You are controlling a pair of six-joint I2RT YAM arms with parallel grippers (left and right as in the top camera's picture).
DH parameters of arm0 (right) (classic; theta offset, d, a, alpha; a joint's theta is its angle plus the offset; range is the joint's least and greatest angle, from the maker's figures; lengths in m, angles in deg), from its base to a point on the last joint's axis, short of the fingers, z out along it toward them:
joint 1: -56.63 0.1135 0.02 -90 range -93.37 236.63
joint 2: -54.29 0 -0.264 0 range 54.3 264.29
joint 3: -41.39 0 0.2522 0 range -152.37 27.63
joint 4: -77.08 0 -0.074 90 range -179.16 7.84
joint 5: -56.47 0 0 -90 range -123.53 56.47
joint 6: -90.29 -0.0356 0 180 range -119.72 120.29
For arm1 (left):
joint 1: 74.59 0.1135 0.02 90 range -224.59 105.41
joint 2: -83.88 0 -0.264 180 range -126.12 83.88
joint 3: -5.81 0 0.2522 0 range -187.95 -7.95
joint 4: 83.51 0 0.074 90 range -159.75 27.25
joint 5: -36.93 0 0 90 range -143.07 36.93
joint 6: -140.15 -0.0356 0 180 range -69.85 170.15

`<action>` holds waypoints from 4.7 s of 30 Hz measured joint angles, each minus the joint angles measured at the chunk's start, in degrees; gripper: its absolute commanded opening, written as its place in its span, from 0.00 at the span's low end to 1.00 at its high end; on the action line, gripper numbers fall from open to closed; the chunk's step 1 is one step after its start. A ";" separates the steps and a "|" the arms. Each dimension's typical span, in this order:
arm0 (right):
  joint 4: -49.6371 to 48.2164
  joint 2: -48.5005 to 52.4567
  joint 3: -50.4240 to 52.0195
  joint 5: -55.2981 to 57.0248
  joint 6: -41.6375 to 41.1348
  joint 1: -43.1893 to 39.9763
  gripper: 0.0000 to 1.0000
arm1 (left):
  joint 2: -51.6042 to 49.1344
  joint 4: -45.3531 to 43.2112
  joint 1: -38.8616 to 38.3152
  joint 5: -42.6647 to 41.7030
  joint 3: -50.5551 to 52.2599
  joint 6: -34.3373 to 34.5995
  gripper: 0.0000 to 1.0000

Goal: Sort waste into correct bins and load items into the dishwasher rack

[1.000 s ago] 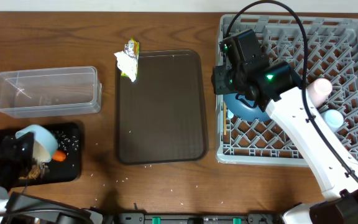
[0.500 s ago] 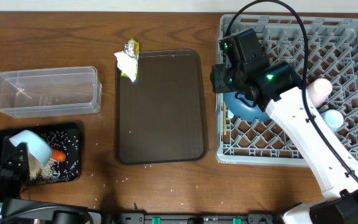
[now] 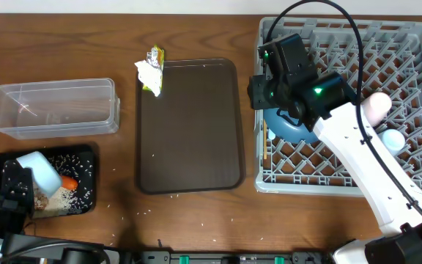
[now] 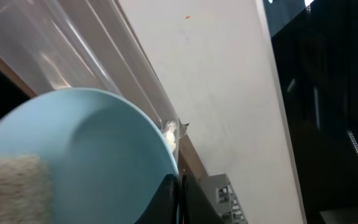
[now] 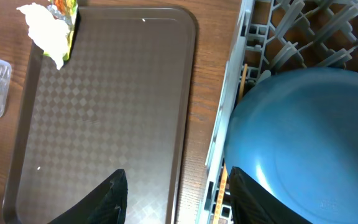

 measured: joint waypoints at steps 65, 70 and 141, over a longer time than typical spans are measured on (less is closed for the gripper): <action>-1.49 0.00 0.00 -0.02 -0.11 0.00 0.51 | 1.16 -2.25 -30.60 55.52 -0.20 28.68 0.29; -1.49 0.00 0.00 -0.04 -0.11 0.00 0.51 | 1.16 -1.40 -31.06 63.56 -0.15 30.77 0.29; -1.90 0.00 0.00 -0.04 -0.13 0.00 0.55 | -6.12 5.07 -51.91 89.37 -6.60 32.28 0.32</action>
